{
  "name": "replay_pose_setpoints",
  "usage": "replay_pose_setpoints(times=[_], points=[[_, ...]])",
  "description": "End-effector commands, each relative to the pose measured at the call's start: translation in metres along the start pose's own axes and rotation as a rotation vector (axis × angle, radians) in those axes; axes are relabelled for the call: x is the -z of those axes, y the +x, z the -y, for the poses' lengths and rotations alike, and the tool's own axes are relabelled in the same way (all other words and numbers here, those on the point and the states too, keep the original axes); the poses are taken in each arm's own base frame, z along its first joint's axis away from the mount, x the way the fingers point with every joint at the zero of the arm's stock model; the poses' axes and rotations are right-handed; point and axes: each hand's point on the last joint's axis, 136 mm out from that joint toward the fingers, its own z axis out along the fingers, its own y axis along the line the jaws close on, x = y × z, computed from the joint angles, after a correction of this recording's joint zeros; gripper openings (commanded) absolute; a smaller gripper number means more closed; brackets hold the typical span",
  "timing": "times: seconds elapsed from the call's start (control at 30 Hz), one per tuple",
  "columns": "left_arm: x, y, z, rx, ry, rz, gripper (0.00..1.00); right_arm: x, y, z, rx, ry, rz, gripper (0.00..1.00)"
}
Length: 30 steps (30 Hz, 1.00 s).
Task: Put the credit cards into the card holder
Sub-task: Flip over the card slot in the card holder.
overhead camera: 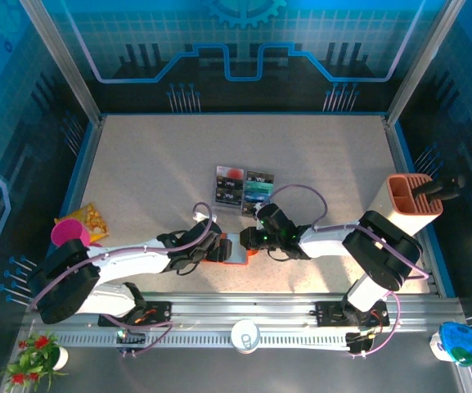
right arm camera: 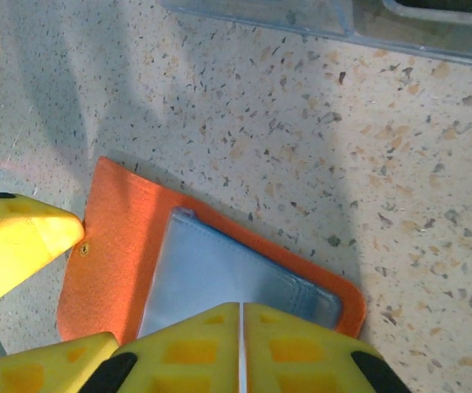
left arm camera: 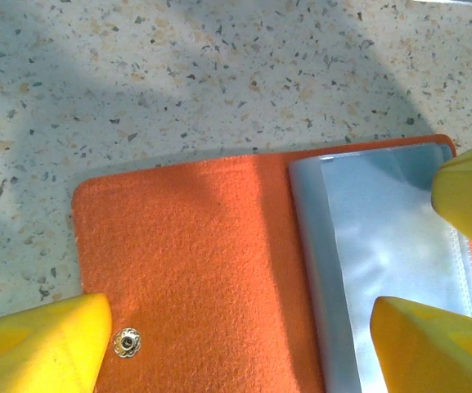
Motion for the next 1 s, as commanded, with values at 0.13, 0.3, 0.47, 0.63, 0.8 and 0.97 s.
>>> replay_pose_setpoints(times=[0.13,0.3,0.47,0.63,0.8,0.97], points=[[-0.004,0.009,-0.001,-0.029,-0.010,-0.045,0.88,-0.011,0.010,0.000,0.020,0.015,-0.050,0.07],[-0.008,0.011,0.000,-0.031,-0.007,-0.054,0.90,-0.015,0.012,-0.005,0.034,0.007,-0.073,0.05],[-0.011,0.015,-0.003,-0.034,-0.014,-0.063,0.93,-0.019,0.015,-0.006,0.037,0.005,-0.085,0.04],[-0.015,0.021,-0.008,-0.038,-0.031,-0.078,0.86,-0.019,0.016,-0.007,0.035,-0.001,-0.087,0.04],[-0.020,0.028,-0.010,-0.035,-0.029,-0.094,0.70,-0.014,0.011,-0.015,0.038,-0.019,-0.075,0.06],[-0.022,0.032,-0.010,-0.033,-0.028,-0.104,0.64,-0.004,0.002,-0.023,0.040,-0.037,-0.045,0.27]])
